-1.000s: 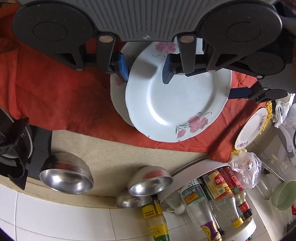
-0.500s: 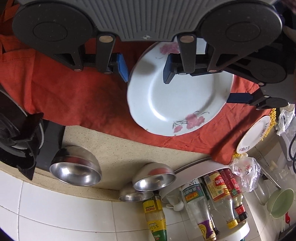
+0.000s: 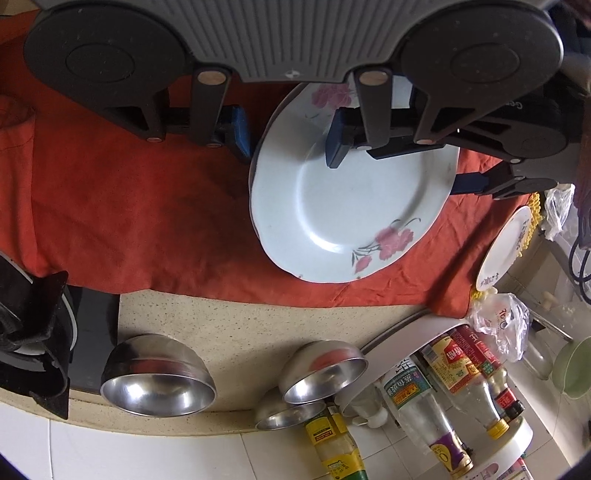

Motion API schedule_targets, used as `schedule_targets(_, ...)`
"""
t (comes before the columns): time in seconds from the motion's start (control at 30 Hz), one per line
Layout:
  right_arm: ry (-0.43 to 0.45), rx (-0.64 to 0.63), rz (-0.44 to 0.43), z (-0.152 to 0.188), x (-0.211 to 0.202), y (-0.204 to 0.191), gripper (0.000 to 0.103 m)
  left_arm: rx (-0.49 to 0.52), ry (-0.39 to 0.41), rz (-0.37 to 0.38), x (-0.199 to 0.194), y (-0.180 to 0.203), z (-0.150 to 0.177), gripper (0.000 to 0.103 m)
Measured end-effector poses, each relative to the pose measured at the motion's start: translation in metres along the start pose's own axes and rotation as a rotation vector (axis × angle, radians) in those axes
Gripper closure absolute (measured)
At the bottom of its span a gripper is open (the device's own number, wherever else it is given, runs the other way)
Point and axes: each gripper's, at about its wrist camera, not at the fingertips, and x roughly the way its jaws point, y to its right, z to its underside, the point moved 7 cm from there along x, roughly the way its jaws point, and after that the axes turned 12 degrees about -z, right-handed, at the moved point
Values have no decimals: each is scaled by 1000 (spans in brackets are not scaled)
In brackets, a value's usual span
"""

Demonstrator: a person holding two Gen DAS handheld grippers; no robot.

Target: Organize plates and bowls

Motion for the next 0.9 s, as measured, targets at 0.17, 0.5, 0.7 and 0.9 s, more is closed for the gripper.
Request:
schedule_targets(0.17, 7, 7, 4, -4, 4, -3, 60, -24, -16, -21, -2, -6, -1, 3)
schedule_targets(0.5, 1, -56, -33, -33, 44, -27, 60, -87, 15, -123, 5, -49, -15, 6)
schedule_targets(0.7, 0, -107, -21, -41, 44, -28, 59, -79, 49, -155, -3, -61, -19, 4)
schedule_targets(0.9, 73, -144, -16, -65, 29, -37, 59, -132, 62, -214, -20, -93, -19, 2)
